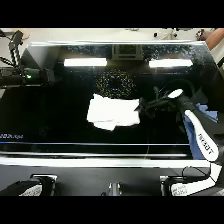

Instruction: Fold the shirts.

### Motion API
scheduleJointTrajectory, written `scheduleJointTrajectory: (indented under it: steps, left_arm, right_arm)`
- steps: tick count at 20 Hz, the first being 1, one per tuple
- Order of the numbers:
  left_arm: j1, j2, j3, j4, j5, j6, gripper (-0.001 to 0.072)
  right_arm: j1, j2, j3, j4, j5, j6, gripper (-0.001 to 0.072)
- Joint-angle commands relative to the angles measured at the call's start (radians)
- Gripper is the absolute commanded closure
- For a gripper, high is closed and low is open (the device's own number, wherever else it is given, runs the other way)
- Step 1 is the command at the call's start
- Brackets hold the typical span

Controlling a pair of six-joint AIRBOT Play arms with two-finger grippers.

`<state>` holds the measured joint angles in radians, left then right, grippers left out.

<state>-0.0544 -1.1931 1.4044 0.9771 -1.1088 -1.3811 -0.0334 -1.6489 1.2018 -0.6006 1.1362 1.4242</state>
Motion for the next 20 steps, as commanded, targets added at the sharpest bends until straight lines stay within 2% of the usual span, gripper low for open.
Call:
scheduleJointTrajectory:
  steps: [1, 2, 4, 10, 17, 19, 20]
  left_arm:
    - [-0.002, 0.000, 0.000, 0.003, 0.002, 0.005, 0.0681]
    - [-0.002, 0.000, 0.000, 0.003, 0.006, 0.005, 0.0681]
    - [-0.002, 0.000, 0.000, 0.003, 0.017, 0.005, 0.0681]
    - [-0.002, 0.001, 0.000, 0.003, 0.027, 0.005, 0.0681]
    - [-0.003, 0.000, 0.000, 0.003, 0.028, 0.013, 0.0681]
    - [-0.003, 0.000, 0.000, 0.003, 0.029, 0.026, 0.0680]
    - [-0.003, 0.000, 0.000, 0.003, 0.035, 0.035, 0.0681]
  right_arm:
    - [-0.176, 0.046, 0.210, -0.016, 0.085, 0.025, 0.0687]
    - [-0.253, 0.063, 0.286, -0.114, 0.108, 0.091, 0.0687]
    - [-0.402, 0.077, 0.401, -0.220, 0.178, 0.142, 0.0687]
    - [-0.743, 0.090, 0.497, -0.230, 0.331, 0.233, 0.0687]
    - [-0.958, 0.193, 0.497, -0.231, 0.390, 0.321, 0.0687]
    - [-1.003, 0.221, 0.497, -0.280, 0.488, 0.330, 0.0687]
    - [-1.012, 0.228, 0.497, -0.354, 0.574, 0.329, 0.0687]
